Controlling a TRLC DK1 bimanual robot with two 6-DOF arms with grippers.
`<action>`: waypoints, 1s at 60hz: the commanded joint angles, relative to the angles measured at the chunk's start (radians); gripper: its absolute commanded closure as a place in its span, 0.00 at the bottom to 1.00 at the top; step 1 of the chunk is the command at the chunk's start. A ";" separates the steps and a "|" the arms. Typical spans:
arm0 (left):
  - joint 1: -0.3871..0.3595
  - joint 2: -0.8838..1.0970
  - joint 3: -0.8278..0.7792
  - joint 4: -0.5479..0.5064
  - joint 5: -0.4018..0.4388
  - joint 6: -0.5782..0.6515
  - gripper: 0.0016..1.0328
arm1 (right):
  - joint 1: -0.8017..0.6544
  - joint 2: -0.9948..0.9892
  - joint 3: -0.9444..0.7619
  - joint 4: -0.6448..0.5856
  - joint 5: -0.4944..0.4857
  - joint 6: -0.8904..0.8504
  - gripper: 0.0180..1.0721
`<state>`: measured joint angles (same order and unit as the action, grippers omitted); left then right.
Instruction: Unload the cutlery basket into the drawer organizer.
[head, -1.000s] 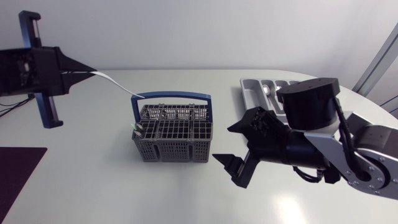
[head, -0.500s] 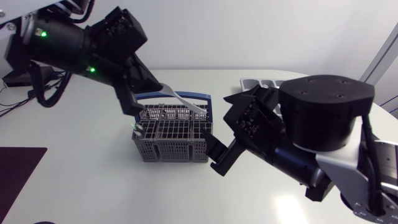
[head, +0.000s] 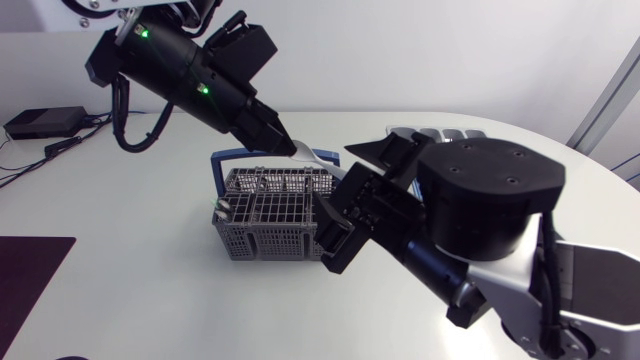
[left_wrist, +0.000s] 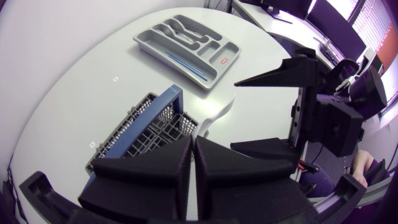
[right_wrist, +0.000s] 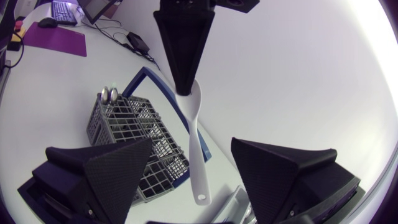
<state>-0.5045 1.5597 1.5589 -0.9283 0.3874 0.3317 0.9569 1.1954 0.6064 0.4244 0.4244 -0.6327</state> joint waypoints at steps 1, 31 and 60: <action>0.014 0.030 0.046 -0.029 0.013 -0.039 0.97 | 0.009 0.032 -0.036 0.039 0.017 -0.056 0.27; 0.004 0.065 0.087 -0.121 0.039 -0.043 0.97 | 0.006 0.075 -0.031 0.125 0.030 -0.128 0.57; -0.017 0.062 0.084 -0.132 0.044 -0.048 0.97 | 0.008 0.101 -0.023 0.139 0.031 -0.154 0.72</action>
<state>-0.5179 1.6112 1.6112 -1.0431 0.4160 0.3096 0.9604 1.2789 0.5869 0.5362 0.4431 -0.7578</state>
